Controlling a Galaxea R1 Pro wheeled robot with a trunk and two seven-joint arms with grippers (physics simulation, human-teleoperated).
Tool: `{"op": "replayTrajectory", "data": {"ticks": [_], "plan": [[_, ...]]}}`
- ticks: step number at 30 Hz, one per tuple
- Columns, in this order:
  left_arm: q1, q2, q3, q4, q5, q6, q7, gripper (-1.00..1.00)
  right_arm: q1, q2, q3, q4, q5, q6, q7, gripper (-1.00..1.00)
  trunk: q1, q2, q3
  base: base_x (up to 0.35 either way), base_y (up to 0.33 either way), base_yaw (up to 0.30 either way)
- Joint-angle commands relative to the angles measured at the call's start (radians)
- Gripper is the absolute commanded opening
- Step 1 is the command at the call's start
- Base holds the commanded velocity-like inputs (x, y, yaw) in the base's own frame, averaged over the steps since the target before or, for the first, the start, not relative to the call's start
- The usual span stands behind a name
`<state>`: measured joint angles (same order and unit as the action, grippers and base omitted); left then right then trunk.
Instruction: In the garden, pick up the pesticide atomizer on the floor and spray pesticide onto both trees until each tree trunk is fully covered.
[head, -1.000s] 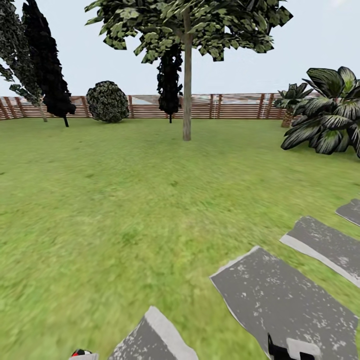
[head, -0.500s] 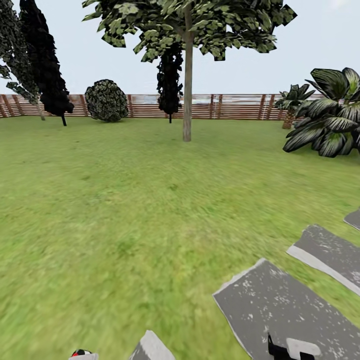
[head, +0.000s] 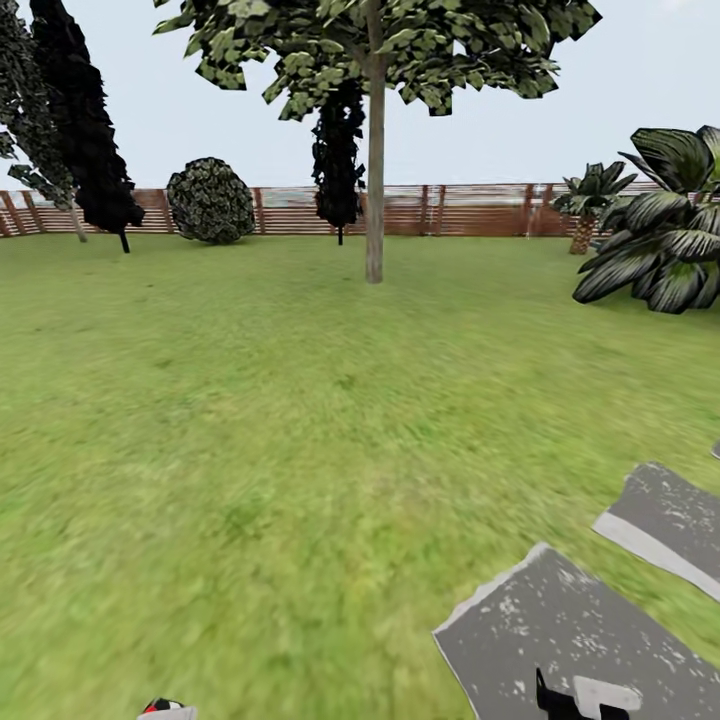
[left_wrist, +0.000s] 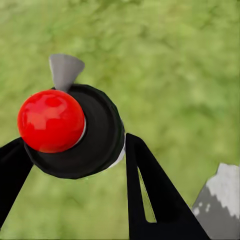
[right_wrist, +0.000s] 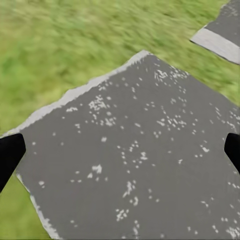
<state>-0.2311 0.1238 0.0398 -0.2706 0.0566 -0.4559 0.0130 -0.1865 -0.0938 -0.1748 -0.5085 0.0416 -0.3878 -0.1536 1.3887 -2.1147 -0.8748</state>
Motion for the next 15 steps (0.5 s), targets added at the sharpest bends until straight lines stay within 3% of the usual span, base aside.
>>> {"op": "replayTrajectory", "data": {"ticks": [1, 15], "plan": [[-0.001, 0.000, -0.003, 0.001, 0.002, -0.003, 0.010, -1.00, -0.001, 0.000, -0.001, 0.001, 0.004, -0.003, -0.003, 1.00, 0.000, 0.000, -0.001, 0.337, 0.000, 0.000], [-0.001, 0.000, -0.003, 0.001, 0.003, -0.003, 0.010, -1.00, -0.001, 0.000, -0.001, 0.002, 0.004, -0.003, -0.004, 1.00, 0.000, 0.000, -0.001, 0.337, 0.000, 0.000]]}}
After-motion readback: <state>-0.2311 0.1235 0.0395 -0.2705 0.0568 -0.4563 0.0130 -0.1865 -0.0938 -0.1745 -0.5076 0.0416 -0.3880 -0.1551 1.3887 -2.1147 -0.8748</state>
